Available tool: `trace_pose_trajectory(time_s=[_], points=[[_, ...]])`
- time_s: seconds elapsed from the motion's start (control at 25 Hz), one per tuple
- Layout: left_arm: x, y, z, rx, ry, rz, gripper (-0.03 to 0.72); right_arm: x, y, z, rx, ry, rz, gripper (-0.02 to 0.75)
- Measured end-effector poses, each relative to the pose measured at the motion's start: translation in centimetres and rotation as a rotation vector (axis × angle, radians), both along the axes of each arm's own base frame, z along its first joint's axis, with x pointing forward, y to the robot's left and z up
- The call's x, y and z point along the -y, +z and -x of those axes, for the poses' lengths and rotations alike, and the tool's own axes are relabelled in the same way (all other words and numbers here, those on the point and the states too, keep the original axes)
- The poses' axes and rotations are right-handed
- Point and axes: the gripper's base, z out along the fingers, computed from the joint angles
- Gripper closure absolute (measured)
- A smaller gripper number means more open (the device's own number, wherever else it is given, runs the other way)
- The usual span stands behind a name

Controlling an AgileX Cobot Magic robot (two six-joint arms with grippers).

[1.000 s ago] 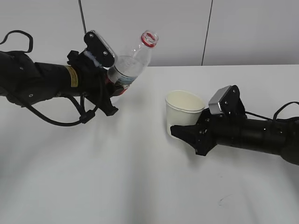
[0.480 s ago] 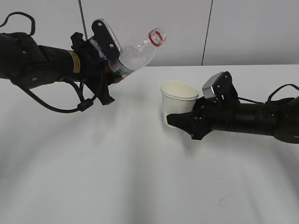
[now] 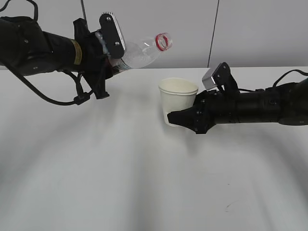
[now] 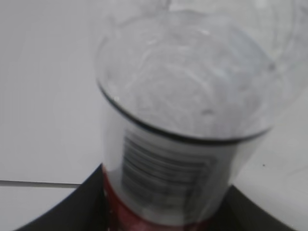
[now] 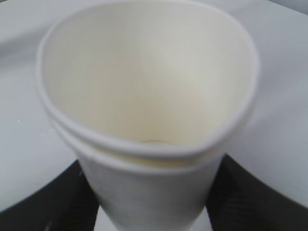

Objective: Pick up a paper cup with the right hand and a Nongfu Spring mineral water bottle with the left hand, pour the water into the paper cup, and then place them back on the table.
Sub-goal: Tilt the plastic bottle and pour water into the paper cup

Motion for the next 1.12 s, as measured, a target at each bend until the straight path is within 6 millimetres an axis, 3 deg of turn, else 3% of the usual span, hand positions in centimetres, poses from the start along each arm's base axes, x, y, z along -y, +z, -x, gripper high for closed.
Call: trace_pose_trajectory(time_s=[0.4,1.12], points=[[-0.3,-0.1,-0.1,0.046,-0.057,-0.167,0.38,-0.3,0.8,-0.7,0.016,0.071,0.039,0.3],[-0.4,-0.1,-0.1,0.108,-0.132,-0.322,0.38,-1.5,0.8,0.4,-0.045,0.176,0.015,0.3]])
